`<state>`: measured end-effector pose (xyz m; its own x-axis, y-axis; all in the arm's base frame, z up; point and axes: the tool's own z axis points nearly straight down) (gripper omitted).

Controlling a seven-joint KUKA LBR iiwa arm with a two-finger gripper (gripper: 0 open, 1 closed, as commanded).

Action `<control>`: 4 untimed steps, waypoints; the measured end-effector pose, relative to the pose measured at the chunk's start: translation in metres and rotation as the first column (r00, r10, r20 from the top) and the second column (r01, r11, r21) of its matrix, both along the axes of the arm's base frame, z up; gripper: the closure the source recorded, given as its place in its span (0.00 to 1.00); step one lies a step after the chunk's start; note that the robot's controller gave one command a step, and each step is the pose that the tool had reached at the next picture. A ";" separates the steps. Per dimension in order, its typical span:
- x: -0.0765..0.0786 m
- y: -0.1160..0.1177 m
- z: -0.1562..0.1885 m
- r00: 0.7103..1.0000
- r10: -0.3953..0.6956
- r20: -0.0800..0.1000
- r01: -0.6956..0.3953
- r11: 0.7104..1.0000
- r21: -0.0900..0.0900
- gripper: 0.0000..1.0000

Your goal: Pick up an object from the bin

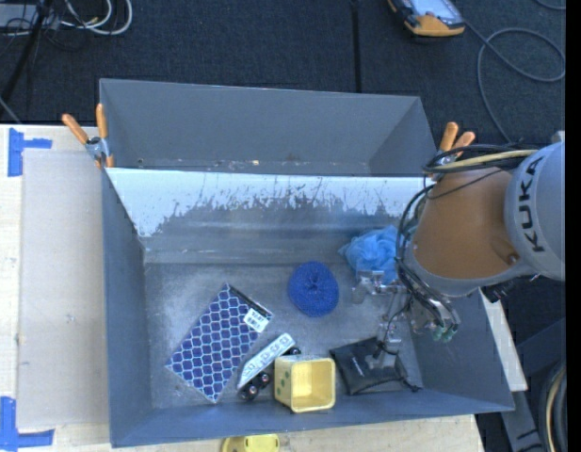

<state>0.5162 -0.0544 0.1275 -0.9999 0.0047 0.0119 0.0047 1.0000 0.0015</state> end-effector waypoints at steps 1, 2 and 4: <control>0.002 0.000 0.004 1.000 0.002 0.008 -0.002 1.000 -0.001 0.00; -0.012 0.009 -0.012 0.997 -0.073 0.015 0.073 0.997 -0.002 0.00; -0.022 0.004 -0.058 0.988 -0.157 0.008 0.157 0.988 -0.001 1.00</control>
Offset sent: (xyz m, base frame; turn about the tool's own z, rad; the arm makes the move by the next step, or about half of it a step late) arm -0.0378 0.0270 -0.0420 0.1821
